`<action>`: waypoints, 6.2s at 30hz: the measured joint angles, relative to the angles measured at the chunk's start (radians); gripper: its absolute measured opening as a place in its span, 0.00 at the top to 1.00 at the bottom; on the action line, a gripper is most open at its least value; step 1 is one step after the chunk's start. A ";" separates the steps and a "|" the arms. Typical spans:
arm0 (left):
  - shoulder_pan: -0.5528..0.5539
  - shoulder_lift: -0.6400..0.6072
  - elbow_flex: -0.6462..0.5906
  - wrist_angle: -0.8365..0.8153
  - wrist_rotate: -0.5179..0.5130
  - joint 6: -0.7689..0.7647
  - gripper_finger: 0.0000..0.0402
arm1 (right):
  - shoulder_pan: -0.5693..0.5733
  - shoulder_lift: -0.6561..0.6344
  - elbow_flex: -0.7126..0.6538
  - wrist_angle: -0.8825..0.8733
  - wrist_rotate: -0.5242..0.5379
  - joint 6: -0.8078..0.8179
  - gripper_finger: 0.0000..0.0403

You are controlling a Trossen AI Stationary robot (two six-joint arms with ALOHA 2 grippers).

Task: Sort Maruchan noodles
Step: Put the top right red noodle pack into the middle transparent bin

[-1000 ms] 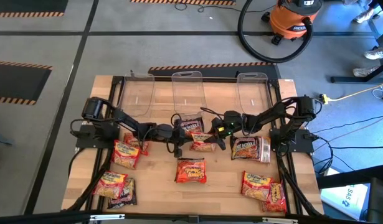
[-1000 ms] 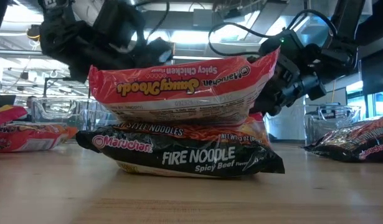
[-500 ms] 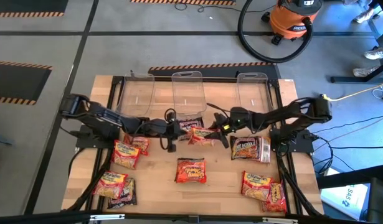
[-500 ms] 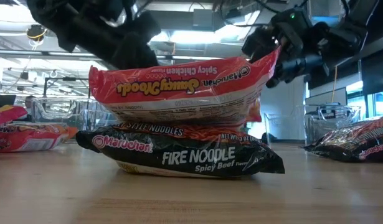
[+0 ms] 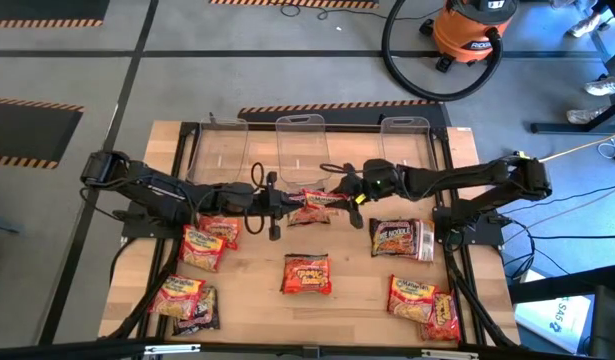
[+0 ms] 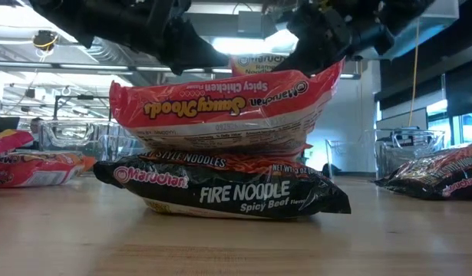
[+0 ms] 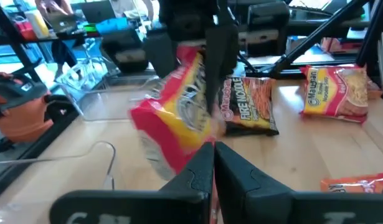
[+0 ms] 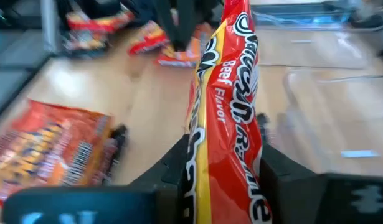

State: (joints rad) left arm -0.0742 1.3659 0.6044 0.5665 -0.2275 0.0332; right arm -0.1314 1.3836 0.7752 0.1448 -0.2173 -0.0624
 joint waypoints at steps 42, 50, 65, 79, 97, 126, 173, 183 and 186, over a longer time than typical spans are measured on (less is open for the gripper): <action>0.156 -0.042 0.000 -0.026 0.122 -0.250 0.28 | -0.032 0.066 0.082 0.202 -0.042 -0.026 0.77; 0.155 -0.042 0.000 -0.021 0.145 -0.233 0.36 | -0.032 0.115 0.082 0.335 -0.064 0.009 0.77; 0.157 -0.042 0.000 -0.012 0.154 -0.207 0.69 | -0.033 0.147 0.082 0.376 -0.036 0.013 0.68; 0.208 -0.042 0.000 -0.063 0.169 -0.135 0.70 | -0.103 0.026 0.247 -0.084 -0.019 -0.033 0.29; 0.217 -0.042 0.000 -0.057 0.143 -0.028 0.70 | -0.117 0.284 0.776 -0.711 -0.064 -0.129 0.28; 0.206 -0.042 0.000 -0.062 0.080 0.003 0.68 | -0.096 0.401 0.776 -0.660 -0.088 -0.127 0.67; 0.212 -0.327 -0.230 -0.197 0.141 -0.122 0.56 | -0.448 0.835 1.427 -1.006 0.039 -0.380 0.77; 0.209 -0.326 -0.230 -0.194 0.140 -0.162 0.56 | -0.458 0.917 1.416 -0.999 -0.003 -0.447 0.77; 0.209 -0.326 -0.230 -0.183 0.140 -0.163 0.56 | -0.457 0.942 1.416 -1.001 0.014 -0.469 0.77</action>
State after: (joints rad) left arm 0.1352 1.0397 0.3748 0.3840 -0.0872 -0.1300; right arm -0.5888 2.3252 2.1914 -0.8559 -0.2031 -0.5314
